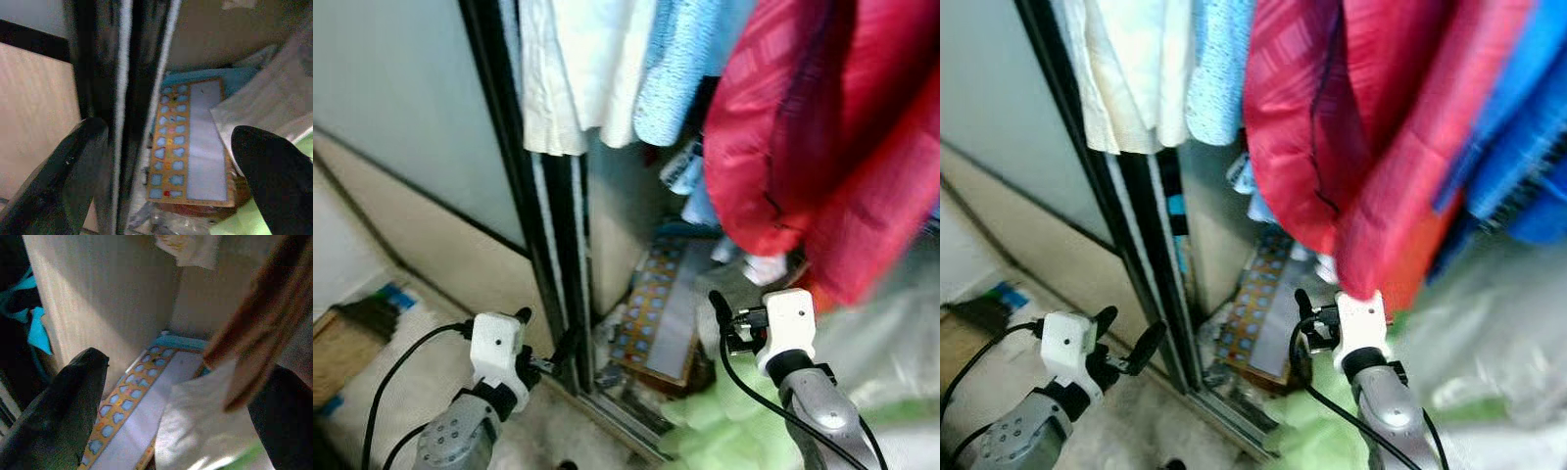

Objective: Clean up the room

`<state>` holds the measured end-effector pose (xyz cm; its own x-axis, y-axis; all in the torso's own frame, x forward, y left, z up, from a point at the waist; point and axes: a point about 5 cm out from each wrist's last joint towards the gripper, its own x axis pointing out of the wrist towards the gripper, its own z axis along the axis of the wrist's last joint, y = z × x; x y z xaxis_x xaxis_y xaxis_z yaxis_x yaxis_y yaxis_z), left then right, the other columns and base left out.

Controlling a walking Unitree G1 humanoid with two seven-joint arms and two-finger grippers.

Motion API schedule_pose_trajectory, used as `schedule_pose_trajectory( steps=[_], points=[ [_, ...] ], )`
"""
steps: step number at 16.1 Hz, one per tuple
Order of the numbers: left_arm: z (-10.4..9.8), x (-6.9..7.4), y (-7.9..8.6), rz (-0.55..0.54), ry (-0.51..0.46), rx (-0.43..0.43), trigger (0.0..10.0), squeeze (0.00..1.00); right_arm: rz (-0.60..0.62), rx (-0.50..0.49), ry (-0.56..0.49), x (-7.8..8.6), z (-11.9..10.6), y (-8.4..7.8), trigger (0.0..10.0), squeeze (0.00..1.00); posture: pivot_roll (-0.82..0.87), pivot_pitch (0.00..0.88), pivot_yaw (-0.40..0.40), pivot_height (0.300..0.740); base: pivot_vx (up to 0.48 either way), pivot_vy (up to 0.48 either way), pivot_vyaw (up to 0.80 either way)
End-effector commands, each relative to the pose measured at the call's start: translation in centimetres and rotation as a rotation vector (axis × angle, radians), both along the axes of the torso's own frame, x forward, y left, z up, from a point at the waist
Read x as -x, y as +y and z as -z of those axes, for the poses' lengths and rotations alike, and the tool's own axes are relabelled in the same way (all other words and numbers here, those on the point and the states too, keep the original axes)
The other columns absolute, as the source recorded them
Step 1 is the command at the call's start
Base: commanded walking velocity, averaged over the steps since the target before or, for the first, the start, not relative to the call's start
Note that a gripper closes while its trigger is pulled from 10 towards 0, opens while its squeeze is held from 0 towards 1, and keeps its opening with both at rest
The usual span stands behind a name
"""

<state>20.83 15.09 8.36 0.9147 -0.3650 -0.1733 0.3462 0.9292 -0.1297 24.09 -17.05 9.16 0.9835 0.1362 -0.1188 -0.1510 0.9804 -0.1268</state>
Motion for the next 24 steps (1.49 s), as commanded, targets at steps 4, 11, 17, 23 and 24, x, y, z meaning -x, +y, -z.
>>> schedule_pose_trajectory(
  steps=[4, 11, 17, 23, 24],
  points=[
    [-0.13, -0.24, 0.27, -0.018, 0.003, -0.023, 10.0, 0.00, 0.002, -0.015, 0.000, -0.29, -0.23, -0.21, 10.0, 0.00, -0.03, 0.042, -0.062, 0.740, 0.000, 0.000, 0.40],
    [-0.14, -0.43, 0.07, -0.020, -0.002, -0.017, 10.0, 0.00, 0.032, -0.076, 0.020, -0.41, -0.06, -0.35, 10.0, 0.00, -0.04, 0.056, -0.063, 0.740, 0.000, 0.000, 0.00],
    [-0.26, -0.56, -0.18, -0.012, -0.016, -0.008, 10.0, 0.00, 0.046, -0.085, 0.045, -0.47, 0.09, -0.44, 10.0, 0.00, -0.04, 0.063, -0.065, 0.740, 0.000, 0.000, -0.60],
    [-0.32, -0.68, 0.04, -0.023, 0.016, 0.083, 10.0, 0.00, 0.055, -0.091, 0.053, -0.45, 0.08, -0.45, 10.0, 0.00, -0.05, 0.072, -0.064, 0.740, 0.000, 0.000, -0.80],
    [-0.37, -0.72, 0.01, -0.022, 0.019, 0.099, 10.0, 0.00, 0.055, -0.092, 0.054, -0.46, 0.08, -0.44, 10.0, 0.00, -0.05, 0.074, -0.064, 0.740, 0.000, 0.000, -0.80]
  ],
)
